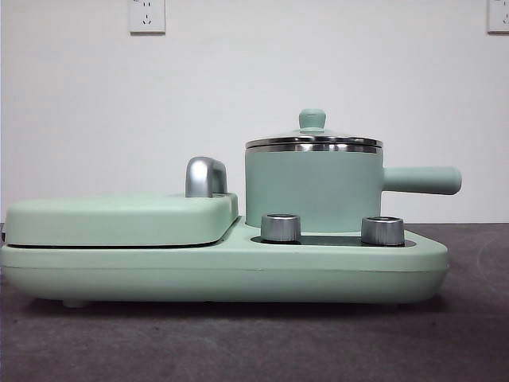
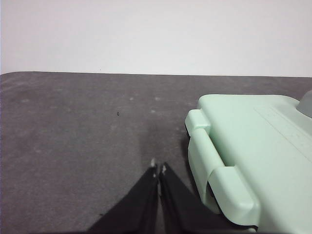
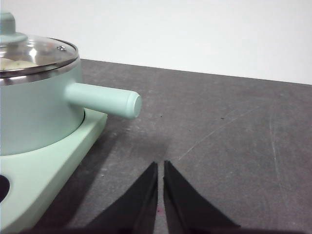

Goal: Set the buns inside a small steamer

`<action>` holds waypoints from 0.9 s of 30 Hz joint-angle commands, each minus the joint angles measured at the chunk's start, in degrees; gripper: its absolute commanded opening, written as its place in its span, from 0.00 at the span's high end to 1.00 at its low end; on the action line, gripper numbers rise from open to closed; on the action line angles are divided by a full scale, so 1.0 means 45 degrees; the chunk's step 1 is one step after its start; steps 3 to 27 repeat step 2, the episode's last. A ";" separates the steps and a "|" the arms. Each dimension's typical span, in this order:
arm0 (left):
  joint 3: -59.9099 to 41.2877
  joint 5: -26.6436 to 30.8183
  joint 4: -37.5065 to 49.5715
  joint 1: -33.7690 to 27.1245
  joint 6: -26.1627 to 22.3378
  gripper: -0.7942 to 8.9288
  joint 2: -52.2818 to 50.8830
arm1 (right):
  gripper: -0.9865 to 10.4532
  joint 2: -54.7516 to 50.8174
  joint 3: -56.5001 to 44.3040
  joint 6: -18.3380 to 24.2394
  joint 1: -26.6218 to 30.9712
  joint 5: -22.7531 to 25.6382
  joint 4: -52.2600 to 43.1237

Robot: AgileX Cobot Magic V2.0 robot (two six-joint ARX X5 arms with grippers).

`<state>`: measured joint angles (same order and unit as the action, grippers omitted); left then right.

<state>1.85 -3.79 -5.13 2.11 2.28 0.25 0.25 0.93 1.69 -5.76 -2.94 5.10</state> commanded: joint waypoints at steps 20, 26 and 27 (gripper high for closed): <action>-0.0238 -0.0015 0.0092 0.0000 -0.0155 0.91 -0.0005 | 0.90 -0.0010 -0.0049 0.0053 0.0000 0.0000 -0.0136; -0.0238 -0.0015 0.0092 0.0000 -0.0155 0.91 -0.0005 | 0.90 -0.0010 -0.0049 0.0053 0.0000 0.0000 -0.0136; -0.0238 -0.0015 0.0092 0.0000 -0.0155 0.91 -0.0005 | 0.90 -0.0010 -0.0049 0.0053 0.0000 0.0000 -0.0136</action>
